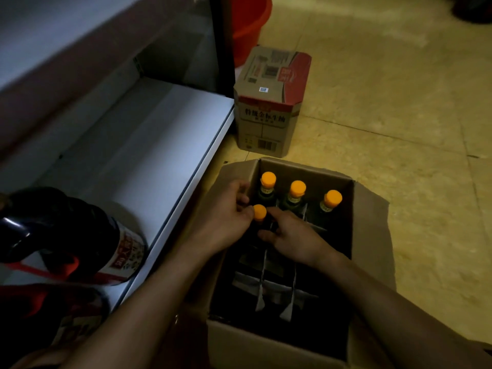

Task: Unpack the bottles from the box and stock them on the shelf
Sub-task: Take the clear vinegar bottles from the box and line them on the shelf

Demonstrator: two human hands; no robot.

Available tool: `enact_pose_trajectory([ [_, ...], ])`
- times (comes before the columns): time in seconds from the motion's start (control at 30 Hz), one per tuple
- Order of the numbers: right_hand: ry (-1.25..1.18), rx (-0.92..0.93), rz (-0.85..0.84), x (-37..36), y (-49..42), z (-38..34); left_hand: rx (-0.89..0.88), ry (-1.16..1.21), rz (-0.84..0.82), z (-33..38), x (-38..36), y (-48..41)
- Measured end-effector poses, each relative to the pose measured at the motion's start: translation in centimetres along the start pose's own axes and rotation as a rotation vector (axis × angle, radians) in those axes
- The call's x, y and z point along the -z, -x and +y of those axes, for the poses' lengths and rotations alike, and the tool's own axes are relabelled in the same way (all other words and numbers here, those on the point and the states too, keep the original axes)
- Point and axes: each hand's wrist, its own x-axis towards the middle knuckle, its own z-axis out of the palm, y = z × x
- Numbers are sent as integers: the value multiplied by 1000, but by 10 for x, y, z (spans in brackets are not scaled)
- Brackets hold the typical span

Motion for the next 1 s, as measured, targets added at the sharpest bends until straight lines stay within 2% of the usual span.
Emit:
enact_pose_trajectory([
  [0.43,-194,40,238,-23,-9,-8,-46,21,-70,-7,5,0],
  [0.53,-282,45,288,-8,2,-18,-69,17,-94,-10,10,0],
  [0.67,-336,141,354,27,29,-40,-88,57,-122,-12,12,-4],
  [0.77,-386,185,461,50,45,-54,-121,85,-162,-8,10,-7],
  [0.87,-506,225,550,70,57,-68,-160,112,-237,-3,6,-9],
  [1.0,-666,320,579,84,69,-83,-175,105,-293,0,-2,-6],
])
